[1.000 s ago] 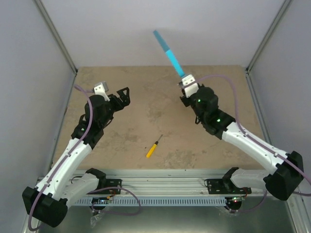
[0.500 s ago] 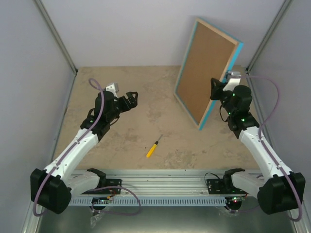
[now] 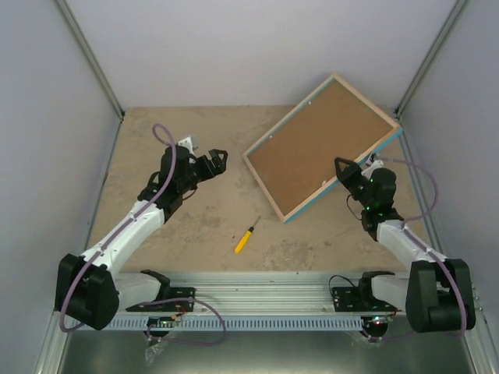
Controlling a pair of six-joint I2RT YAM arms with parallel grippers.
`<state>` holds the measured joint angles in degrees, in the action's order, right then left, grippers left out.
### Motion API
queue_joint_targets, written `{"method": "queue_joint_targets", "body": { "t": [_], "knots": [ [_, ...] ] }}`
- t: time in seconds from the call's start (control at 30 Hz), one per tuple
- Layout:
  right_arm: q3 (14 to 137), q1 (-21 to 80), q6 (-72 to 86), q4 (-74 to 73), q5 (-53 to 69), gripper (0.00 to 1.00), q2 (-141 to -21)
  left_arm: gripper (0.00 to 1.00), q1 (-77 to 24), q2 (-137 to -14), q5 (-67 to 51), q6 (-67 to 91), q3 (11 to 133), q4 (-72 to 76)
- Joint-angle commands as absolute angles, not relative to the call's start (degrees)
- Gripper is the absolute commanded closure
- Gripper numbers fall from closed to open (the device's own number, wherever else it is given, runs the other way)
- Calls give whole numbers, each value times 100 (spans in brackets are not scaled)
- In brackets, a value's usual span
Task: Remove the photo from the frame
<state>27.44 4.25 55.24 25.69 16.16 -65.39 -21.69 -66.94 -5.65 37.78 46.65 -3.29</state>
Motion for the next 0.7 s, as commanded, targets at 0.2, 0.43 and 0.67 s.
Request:
{"method": "queue_joint_targets", "body": {
  "t": [0.2,0.43,0.67],
  "knots": [
    [1728,900,7063,4094,588,100,-6648,1,-2152,-7107,-901,4610,4069,702],
    [1693,1522,7852,4466,-98,100,-7350,1,-2153,-7872,-1621,5091,3830,1413],
    [1942,1969,8408,4609,-507,99,-8254,1,-2153,-8501,-1940,5417,3634,1948]
  ]
}}
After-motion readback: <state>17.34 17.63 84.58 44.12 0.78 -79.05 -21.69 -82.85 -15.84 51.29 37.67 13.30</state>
